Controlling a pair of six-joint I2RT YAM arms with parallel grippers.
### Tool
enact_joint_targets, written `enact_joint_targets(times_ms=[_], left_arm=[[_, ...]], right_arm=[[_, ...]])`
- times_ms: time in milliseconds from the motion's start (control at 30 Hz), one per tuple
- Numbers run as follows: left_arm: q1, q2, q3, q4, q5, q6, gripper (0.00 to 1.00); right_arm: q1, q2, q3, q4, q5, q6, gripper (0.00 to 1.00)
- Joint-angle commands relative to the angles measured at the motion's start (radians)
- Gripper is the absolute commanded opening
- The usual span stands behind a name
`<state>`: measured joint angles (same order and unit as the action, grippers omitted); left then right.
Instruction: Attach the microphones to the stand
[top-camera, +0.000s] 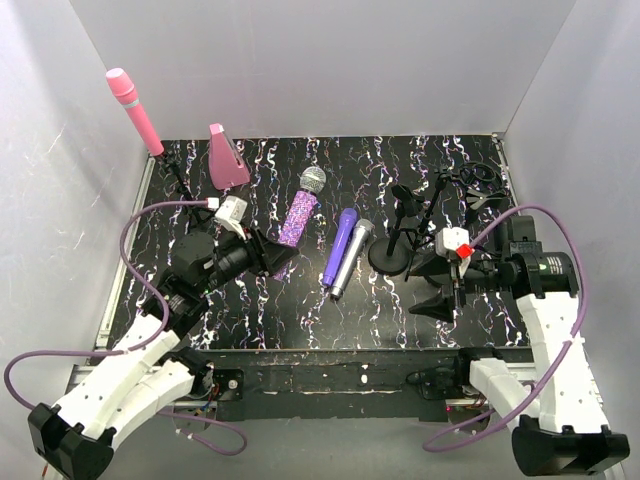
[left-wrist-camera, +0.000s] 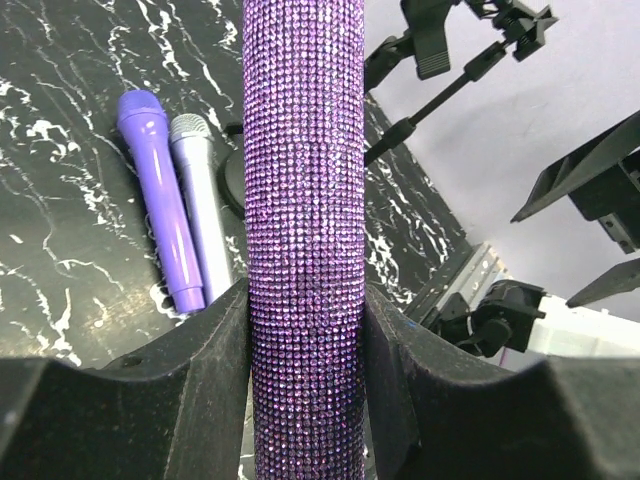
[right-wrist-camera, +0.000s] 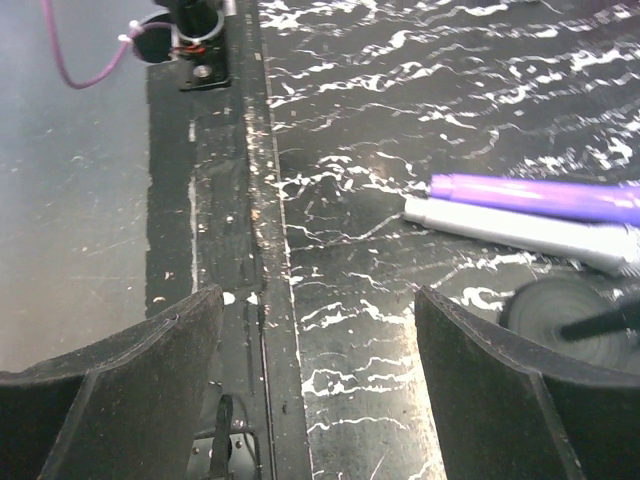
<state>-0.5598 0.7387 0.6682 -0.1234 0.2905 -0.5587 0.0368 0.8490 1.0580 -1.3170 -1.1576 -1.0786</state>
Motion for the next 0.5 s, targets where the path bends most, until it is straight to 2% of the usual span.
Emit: enact_joint_targets(times_ms=[0,167,467], left_arm=[[-0.020,0.025,0.027,0.117,0.055,-0.056,0.00],[-0.077,0.077,0.057,0.169,0.026,-0.046,0.00],[-0.130,0.126,0.077,0.252,-0.042,-0.078,0.00]], right_arm=[[0.104,0.028,0.088,-0.097,-0.010,0.011,0.84],[0.184,0.094,0.181,-0.064,-0.068,0.095,0.83],[0.340,0.179,0.253,0.220,-0.086,0.439,0.82]])
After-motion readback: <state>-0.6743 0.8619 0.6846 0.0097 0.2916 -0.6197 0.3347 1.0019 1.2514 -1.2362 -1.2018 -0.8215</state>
